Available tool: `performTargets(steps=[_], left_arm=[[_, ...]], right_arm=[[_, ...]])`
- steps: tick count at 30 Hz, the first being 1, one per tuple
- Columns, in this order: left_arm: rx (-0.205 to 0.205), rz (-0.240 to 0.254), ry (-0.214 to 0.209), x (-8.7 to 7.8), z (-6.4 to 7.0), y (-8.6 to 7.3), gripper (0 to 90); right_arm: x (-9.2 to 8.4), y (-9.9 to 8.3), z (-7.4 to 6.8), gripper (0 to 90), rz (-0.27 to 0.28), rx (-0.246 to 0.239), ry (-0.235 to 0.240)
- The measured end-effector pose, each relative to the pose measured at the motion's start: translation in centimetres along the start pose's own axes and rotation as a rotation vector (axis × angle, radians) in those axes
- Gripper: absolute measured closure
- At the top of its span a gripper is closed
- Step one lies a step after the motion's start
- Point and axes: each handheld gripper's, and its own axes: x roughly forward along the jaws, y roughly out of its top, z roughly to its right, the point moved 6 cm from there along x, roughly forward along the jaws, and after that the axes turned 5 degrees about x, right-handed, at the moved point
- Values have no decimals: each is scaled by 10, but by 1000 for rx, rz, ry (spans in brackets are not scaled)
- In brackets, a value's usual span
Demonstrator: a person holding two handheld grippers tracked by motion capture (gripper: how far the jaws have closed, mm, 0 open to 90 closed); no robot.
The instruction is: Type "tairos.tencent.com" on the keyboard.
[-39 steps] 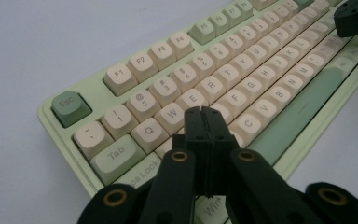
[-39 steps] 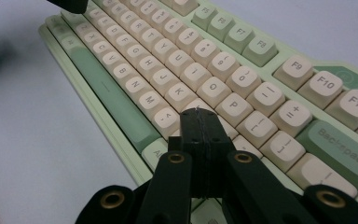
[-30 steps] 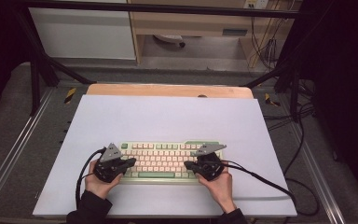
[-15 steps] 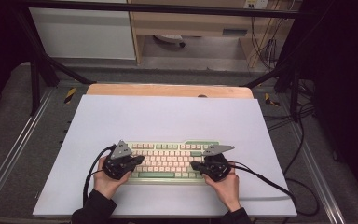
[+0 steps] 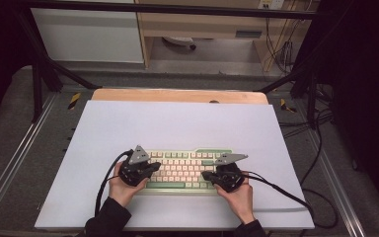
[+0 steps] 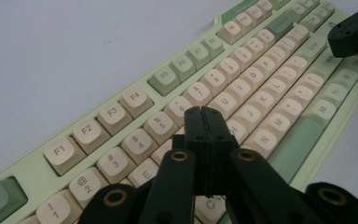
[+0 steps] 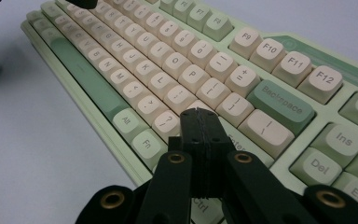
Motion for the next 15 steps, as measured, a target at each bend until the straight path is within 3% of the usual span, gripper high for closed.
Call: performTargets(steps=[6,15], left_arm=[[-10,-6,1,9,0,2,900],[12,-31,7,19,4,-1,900]], right_arm=[[-1,0,0,900,2,5,0],[0,0,0,900,-2,-2,2]])
